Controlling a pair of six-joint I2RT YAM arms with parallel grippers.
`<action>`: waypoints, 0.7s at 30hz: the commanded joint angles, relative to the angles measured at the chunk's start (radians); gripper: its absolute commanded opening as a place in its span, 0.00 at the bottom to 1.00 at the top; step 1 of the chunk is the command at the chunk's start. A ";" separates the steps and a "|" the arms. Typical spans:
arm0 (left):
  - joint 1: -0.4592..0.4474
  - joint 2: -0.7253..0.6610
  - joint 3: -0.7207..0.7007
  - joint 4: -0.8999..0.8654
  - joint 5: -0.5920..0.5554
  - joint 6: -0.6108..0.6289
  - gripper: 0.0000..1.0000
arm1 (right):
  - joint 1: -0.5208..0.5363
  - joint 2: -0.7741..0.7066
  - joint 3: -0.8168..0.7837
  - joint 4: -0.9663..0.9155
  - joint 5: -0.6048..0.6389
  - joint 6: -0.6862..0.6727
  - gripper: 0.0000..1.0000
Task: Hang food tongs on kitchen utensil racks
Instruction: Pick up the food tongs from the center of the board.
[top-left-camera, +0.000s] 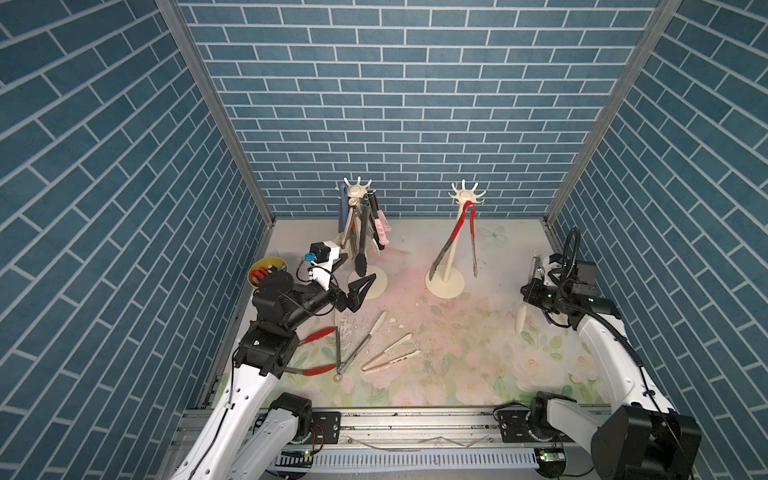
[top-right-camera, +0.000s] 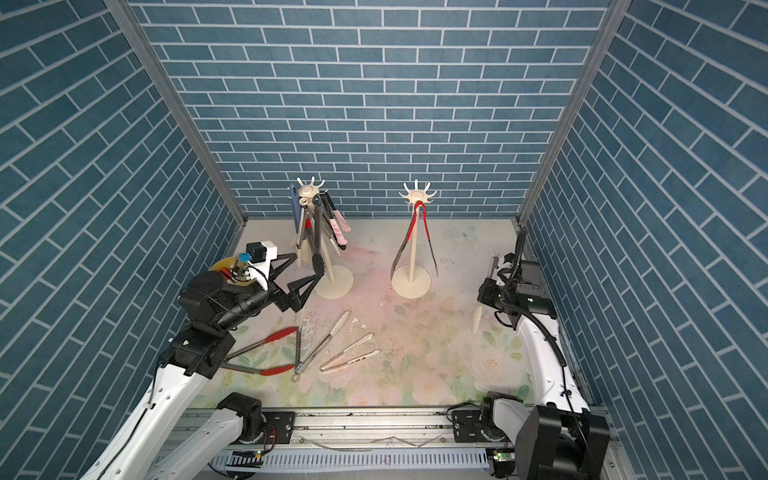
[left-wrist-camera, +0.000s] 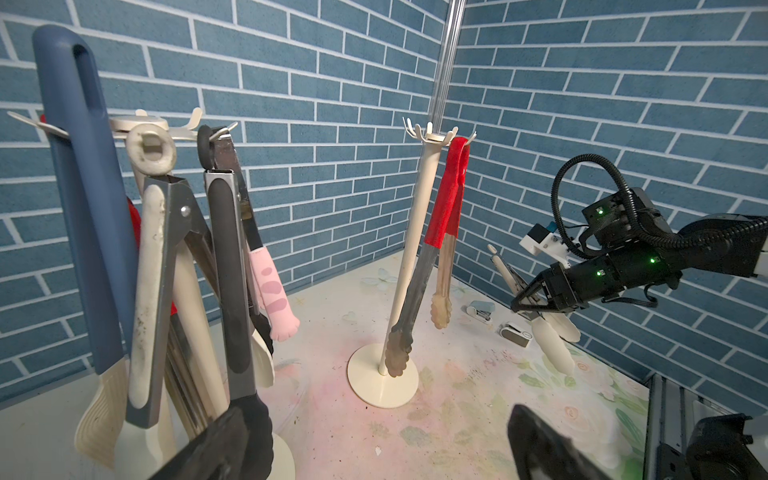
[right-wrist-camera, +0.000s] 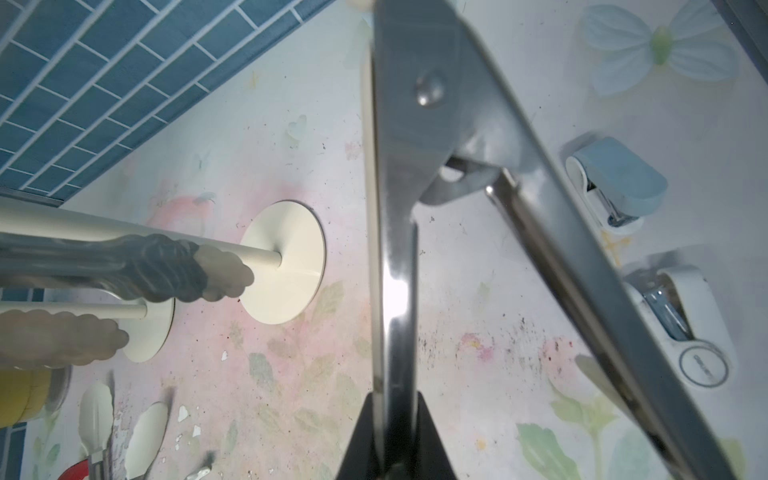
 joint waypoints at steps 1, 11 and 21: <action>-0.005 0.000 0.019 0.005 0.010 0.007 0.99 | -0.028 0.024 0.037 0.094 -0.107 -0.032 0.00; -0.006 -0.003 0.019 0.004 0.015 0.010 0.99 | -0.078 0.112 0.087 0.192 -0.212 -0.033 0.00; -0.006 -0.004 0.019 0.006 0.019 0.008 0.99 | -0.092 0.192 0.204 0.234 -0.368 -0.059 0.00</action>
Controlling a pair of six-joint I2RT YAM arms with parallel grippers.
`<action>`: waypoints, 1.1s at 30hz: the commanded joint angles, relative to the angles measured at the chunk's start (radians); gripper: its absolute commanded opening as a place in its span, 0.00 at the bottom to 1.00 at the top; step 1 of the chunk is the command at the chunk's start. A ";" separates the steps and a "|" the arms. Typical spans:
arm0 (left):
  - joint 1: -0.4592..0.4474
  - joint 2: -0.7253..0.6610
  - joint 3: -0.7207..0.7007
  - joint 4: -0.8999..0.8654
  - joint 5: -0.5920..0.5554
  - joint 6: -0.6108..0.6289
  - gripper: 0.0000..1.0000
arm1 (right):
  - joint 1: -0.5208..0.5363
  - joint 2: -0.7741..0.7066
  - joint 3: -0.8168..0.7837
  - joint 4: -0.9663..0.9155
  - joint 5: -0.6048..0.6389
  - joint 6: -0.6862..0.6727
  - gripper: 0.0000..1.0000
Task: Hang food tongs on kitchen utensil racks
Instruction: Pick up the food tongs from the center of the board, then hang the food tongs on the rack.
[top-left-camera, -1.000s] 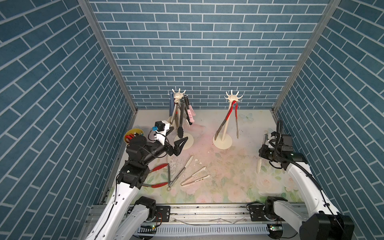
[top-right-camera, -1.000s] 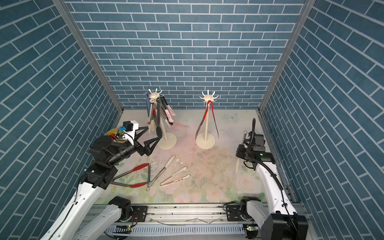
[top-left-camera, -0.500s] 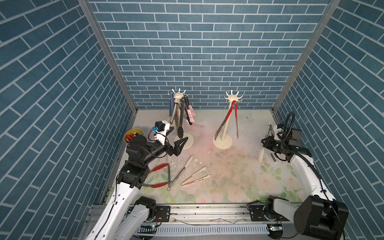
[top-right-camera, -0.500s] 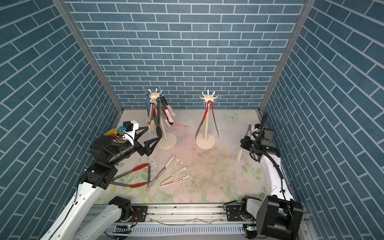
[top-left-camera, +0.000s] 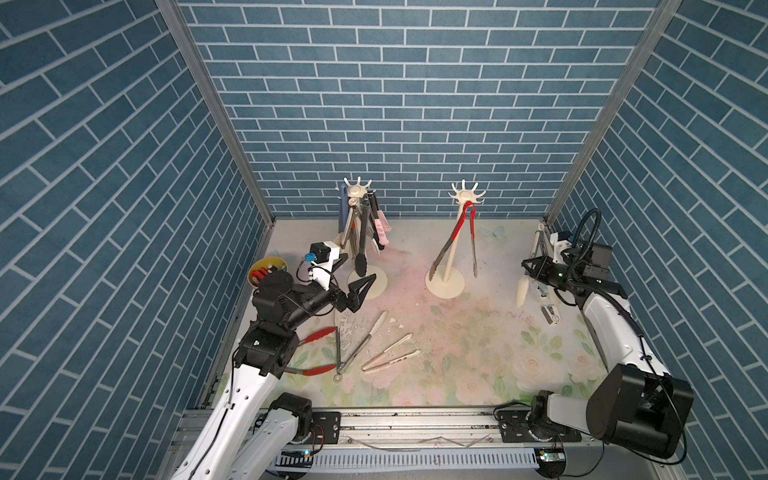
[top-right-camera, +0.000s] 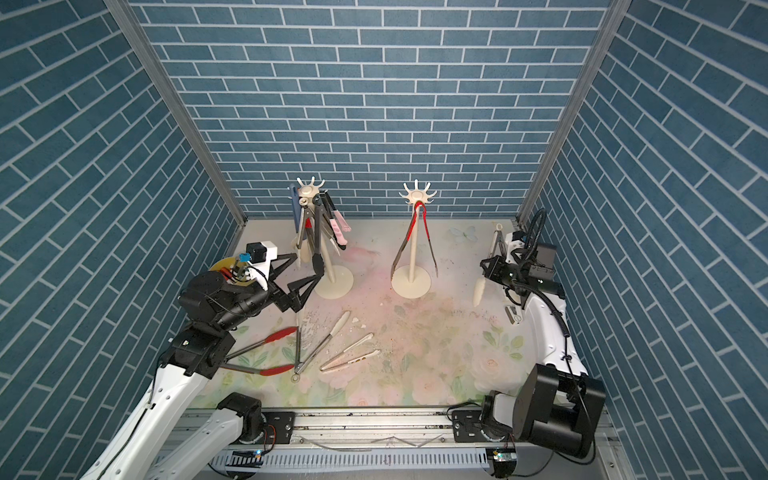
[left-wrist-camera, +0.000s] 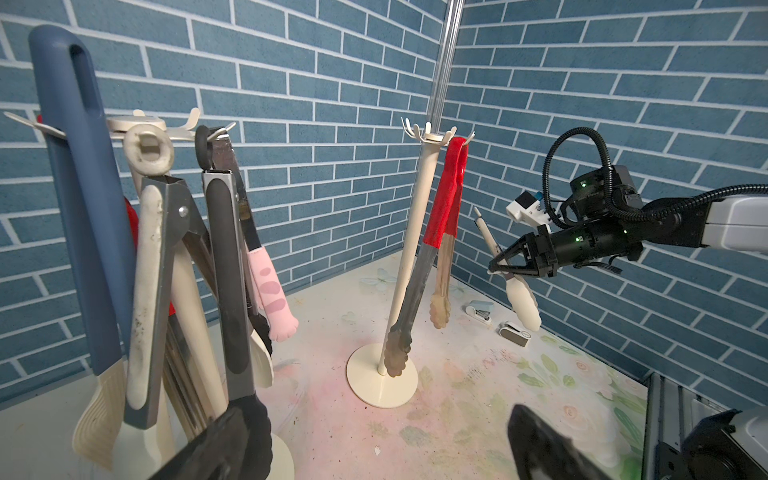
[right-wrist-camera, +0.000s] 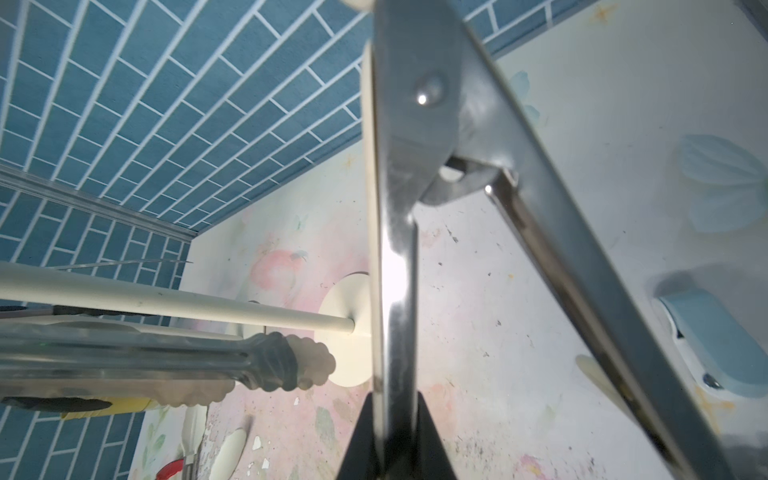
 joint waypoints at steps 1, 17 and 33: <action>-0.005 -0.004 0.020 0.006 0.014 0.007 0.99 | -0.004 0.017 0.066 0.057 -0.096 -0.058 0.00; -0.006 0.002 0.017 0.008 0.019 0.007 0.99 | -0.004 -0.004 0.168 0.085 -0.309 -0.114 0.00; -0.006 0.005 0.018 0.012 0.030 0.005 0.99 | 0.004 -0.030 0.279 -0.036 -0.463 -0.177 0.00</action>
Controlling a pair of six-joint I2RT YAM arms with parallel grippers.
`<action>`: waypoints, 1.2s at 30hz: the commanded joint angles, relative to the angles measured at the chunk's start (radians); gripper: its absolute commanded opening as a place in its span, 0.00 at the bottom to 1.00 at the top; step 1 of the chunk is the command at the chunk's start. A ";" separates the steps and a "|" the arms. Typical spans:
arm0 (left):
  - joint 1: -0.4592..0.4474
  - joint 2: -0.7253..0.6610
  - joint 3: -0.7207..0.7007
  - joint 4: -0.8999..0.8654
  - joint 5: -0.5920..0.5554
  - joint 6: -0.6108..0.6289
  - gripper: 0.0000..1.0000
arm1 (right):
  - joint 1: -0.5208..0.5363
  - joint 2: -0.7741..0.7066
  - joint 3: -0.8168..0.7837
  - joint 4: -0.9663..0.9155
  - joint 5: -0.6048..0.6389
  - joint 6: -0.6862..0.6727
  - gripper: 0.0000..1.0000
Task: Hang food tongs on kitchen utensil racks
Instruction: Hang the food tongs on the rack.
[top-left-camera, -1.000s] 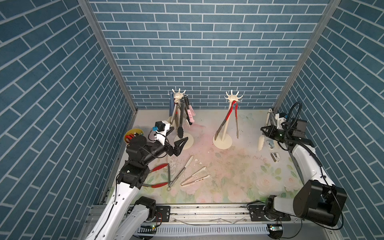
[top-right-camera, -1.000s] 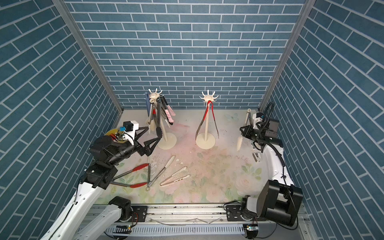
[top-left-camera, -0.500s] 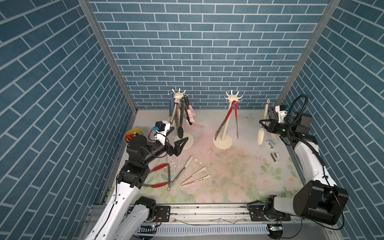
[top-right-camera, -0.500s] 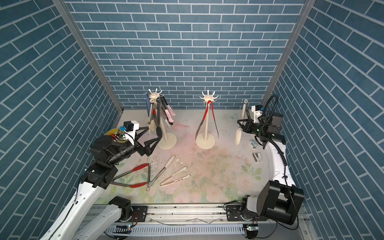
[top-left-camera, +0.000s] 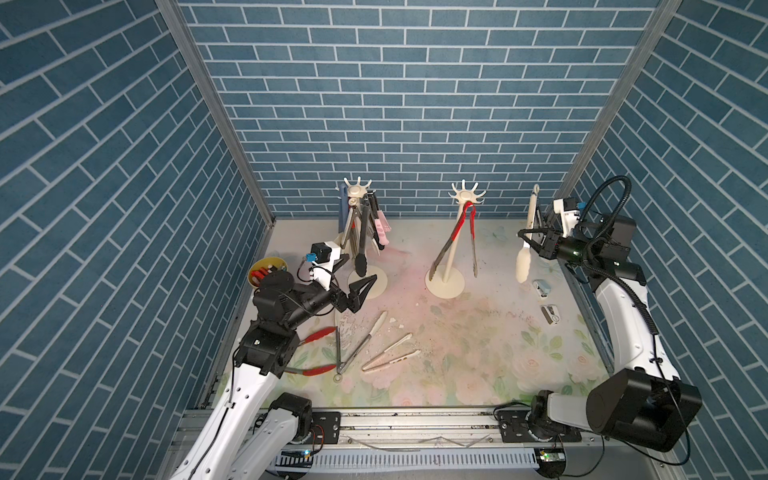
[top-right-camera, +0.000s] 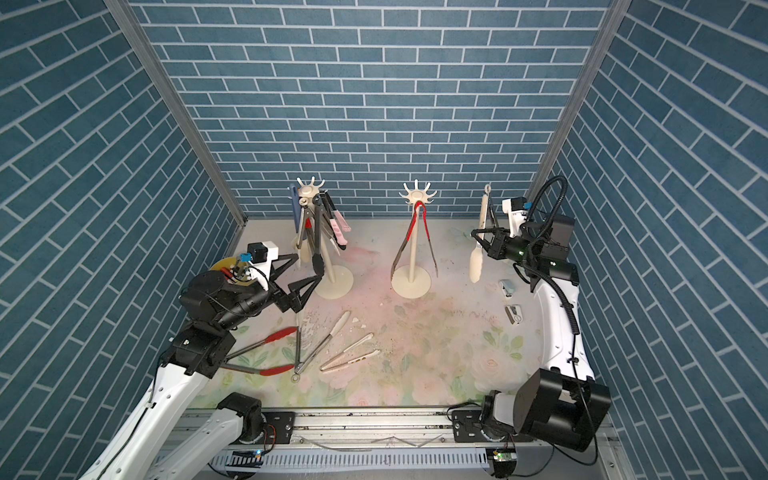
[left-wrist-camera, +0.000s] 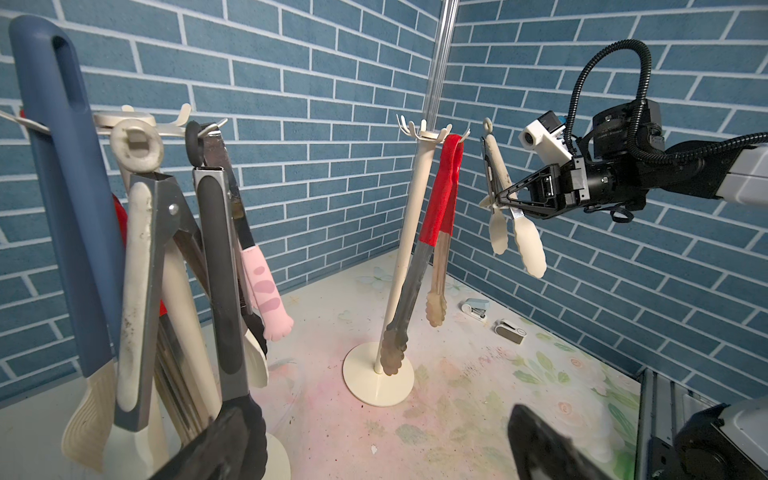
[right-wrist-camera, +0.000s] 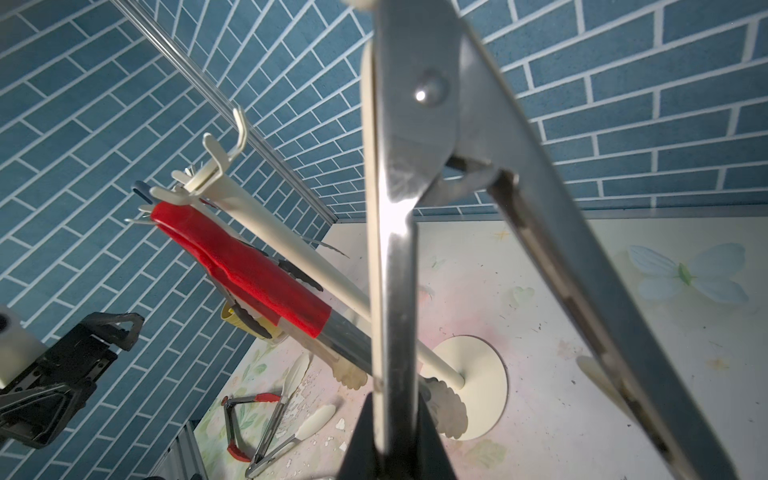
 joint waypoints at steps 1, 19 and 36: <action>-0.006 0.002 0.018 0.012 0.017 0.006 0.99 | 0.006 -0.042 0.043 -0.011 -0.076 -0.072 0.00; -0.007 0.002 0.018 0.011 0.019 0.006 0.99 | 0.098 -0.054 0.159 -0.211 -0.149 -0.182 0.00; -0.006 0.005 0.017 0.011 0.023 0.006 0.99 | 0.167 -0.048 0.205 -0.374 -0.147 -0.289 0.00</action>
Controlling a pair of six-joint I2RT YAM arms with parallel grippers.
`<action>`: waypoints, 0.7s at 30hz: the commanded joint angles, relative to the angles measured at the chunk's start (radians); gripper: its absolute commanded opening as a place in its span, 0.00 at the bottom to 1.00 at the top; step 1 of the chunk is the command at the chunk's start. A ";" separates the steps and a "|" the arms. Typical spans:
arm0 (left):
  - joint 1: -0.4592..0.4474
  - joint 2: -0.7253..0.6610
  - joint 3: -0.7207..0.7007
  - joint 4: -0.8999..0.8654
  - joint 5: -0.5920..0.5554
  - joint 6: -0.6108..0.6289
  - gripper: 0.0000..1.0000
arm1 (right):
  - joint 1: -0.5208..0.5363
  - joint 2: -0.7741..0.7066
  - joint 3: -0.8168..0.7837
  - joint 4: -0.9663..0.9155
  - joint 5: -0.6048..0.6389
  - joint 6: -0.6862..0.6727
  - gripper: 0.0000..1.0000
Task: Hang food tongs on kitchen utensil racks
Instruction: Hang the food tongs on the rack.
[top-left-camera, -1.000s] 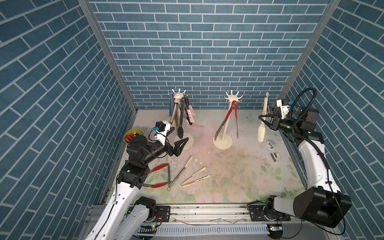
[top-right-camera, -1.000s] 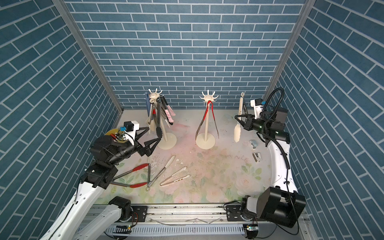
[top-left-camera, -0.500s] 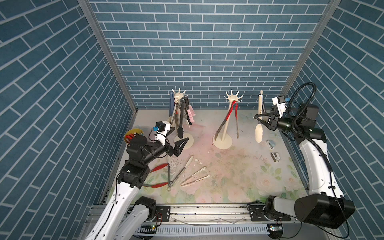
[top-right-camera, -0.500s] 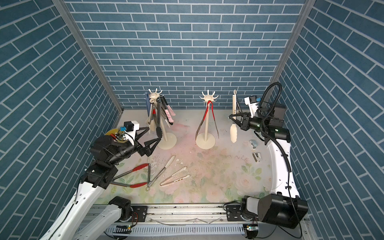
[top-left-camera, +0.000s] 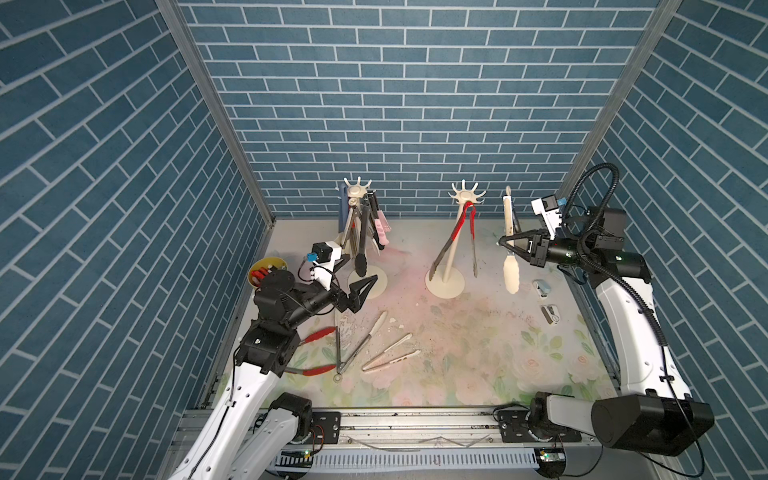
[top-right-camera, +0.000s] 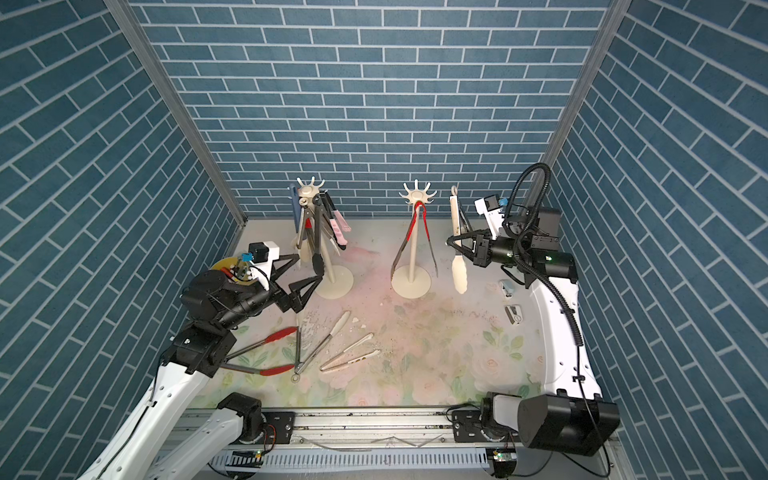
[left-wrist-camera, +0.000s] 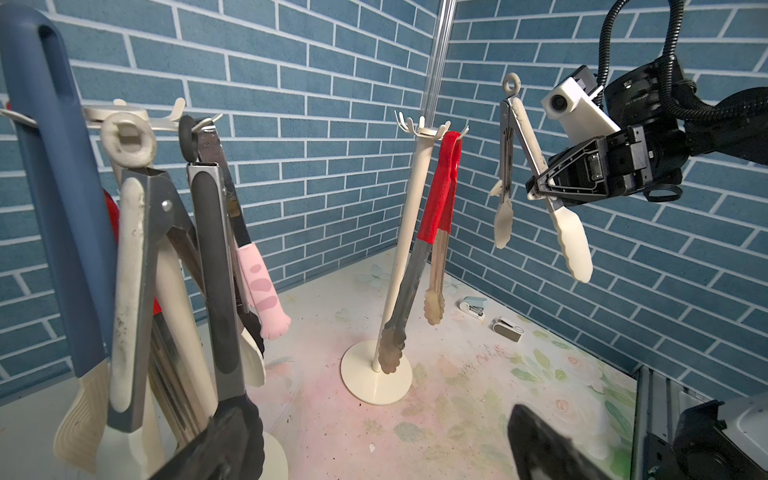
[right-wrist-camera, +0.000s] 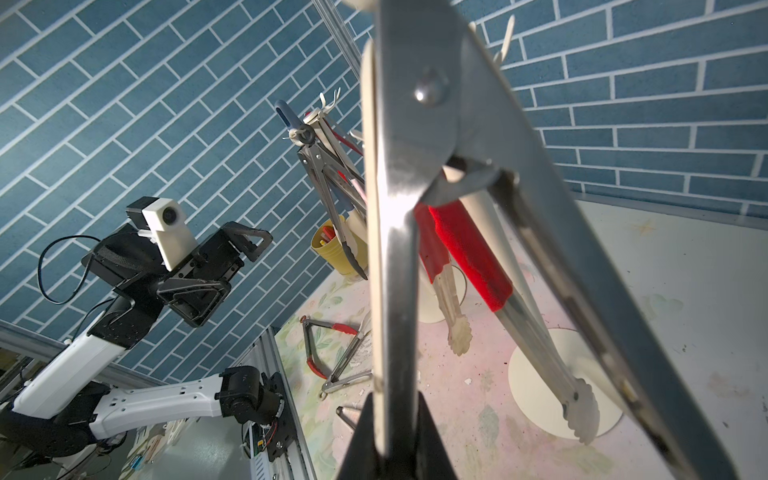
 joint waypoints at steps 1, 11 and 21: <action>-0.007 -0.002 0.018 0.010 0.016 0.006 0.99 | 0.007 -0.017 0.037 -0.031 -0.033 -0.101 0.00; -0.006 -0.001 0.017 0.011 0.015 0.006 0.99 | 0.035 0.017 0.060 -0.061 -0.008 -0.123 0.00; -0.007 0.001 0.019 0.005 0.008 0.007 0.99 | 0.090 0.078 0.099 -0.119 0.076 -0.166 0.00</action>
